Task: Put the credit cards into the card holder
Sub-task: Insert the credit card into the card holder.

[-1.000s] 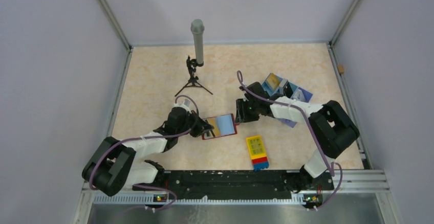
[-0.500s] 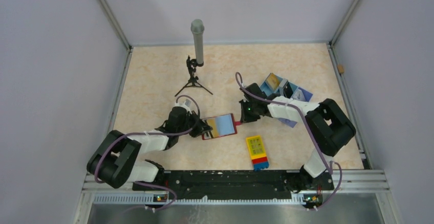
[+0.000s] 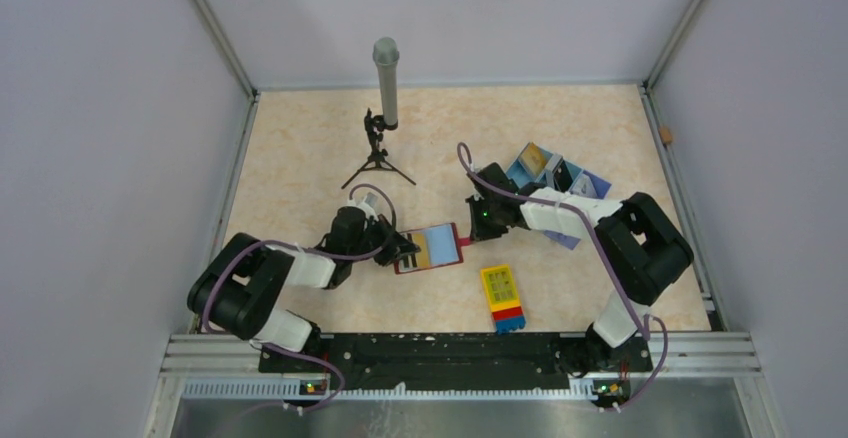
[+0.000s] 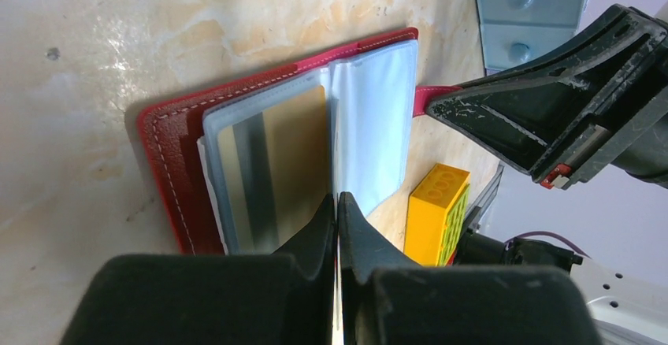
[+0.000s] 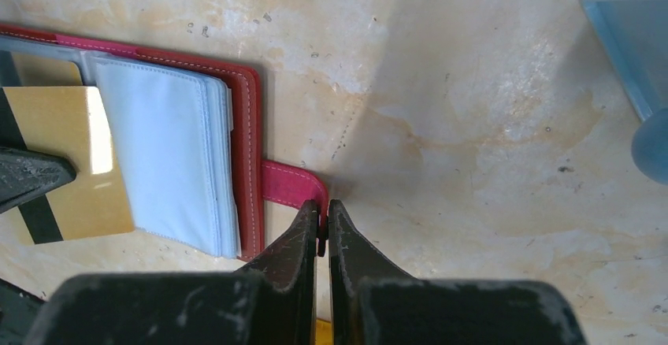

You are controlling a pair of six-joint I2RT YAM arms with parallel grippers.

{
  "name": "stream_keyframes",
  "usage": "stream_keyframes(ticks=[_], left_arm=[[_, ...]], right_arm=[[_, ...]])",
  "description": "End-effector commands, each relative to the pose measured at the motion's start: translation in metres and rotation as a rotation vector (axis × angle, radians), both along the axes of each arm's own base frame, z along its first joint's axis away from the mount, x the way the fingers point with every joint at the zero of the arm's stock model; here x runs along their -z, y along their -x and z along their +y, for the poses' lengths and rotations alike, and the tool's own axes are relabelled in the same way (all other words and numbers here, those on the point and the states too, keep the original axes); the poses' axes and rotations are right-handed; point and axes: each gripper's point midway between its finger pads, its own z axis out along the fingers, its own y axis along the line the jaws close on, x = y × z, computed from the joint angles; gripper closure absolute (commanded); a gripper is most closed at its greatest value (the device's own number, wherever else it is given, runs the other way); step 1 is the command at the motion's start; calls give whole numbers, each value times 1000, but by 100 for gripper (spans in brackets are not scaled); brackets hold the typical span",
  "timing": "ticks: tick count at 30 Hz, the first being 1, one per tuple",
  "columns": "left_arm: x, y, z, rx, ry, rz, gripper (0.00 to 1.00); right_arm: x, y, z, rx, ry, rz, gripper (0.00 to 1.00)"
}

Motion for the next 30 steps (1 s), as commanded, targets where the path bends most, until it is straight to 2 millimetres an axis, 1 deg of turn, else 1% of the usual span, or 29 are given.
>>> stream_keyframes(ticks=[1, 9, 16, 30], left_arm=[[-14, -9, -9, 18, 74, -49, 100], [-5, -11, -8, -19, 98, -31, 100], [2, -12, -7, -18, 78, -30, 100], [7, -16, -8, -19, 82, -56, 100]], right_arm=[[-11, -9, 11, -8, -3, -37, 100], [-11, -9, 10, -7, 6, -38, 100], [-12, -9, 11, -8, 5, -39, 100], [-12, -9, 13, -13, 5, -37, 100]])
